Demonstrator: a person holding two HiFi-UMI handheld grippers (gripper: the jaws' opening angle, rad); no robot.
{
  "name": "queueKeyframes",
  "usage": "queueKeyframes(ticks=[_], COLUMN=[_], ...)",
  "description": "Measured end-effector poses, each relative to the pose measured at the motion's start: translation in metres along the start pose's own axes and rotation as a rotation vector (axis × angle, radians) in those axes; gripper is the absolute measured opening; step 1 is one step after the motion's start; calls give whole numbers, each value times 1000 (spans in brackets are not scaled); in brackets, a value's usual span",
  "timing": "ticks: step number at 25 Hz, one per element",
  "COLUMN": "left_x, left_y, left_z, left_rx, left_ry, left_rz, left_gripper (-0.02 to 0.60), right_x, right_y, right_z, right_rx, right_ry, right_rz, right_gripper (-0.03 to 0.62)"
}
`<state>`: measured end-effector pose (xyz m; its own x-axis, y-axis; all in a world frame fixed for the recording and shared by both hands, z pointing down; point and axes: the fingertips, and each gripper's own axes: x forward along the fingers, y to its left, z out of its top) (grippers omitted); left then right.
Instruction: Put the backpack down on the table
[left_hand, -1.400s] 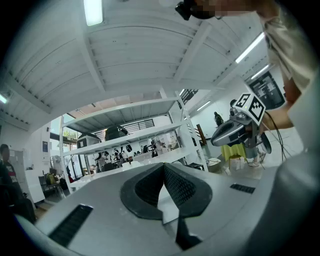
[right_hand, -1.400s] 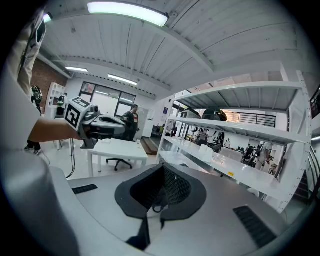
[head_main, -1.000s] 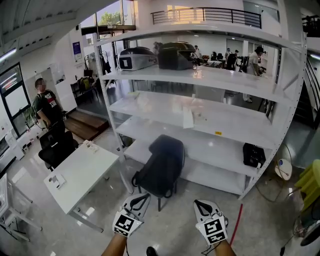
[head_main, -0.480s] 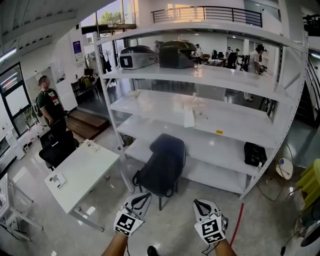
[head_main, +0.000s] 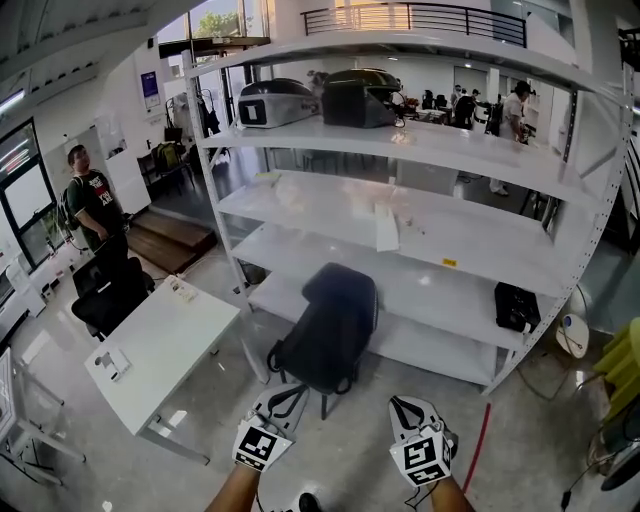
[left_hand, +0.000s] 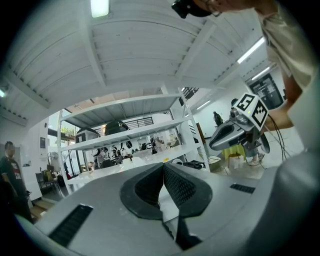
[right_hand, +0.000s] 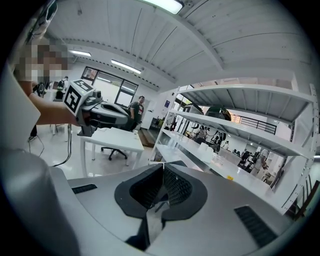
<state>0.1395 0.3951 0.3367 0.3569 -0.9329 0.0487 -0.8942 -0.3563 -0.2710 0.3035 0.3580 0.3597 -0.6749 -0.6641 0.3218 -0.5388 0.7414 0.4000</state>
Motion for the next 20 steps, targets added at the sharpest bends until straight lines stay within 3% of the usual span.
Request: queueKeyframes(ticks=[12, 20], left_x=[35, 59], left_y=[129, 185], left_z=[-32, -48], left_rx=[-51, -75], left_ry=[-63, -81], left_rz=[-49, -73], left_gripper=[14, 14], right_x=[116, 176], right_y=[3, -4], right_z=[57, 75], right_rx=[7, 15], right_ry=[19, 45], right_rz=[-68, -91], right_gripper=[26, 26])
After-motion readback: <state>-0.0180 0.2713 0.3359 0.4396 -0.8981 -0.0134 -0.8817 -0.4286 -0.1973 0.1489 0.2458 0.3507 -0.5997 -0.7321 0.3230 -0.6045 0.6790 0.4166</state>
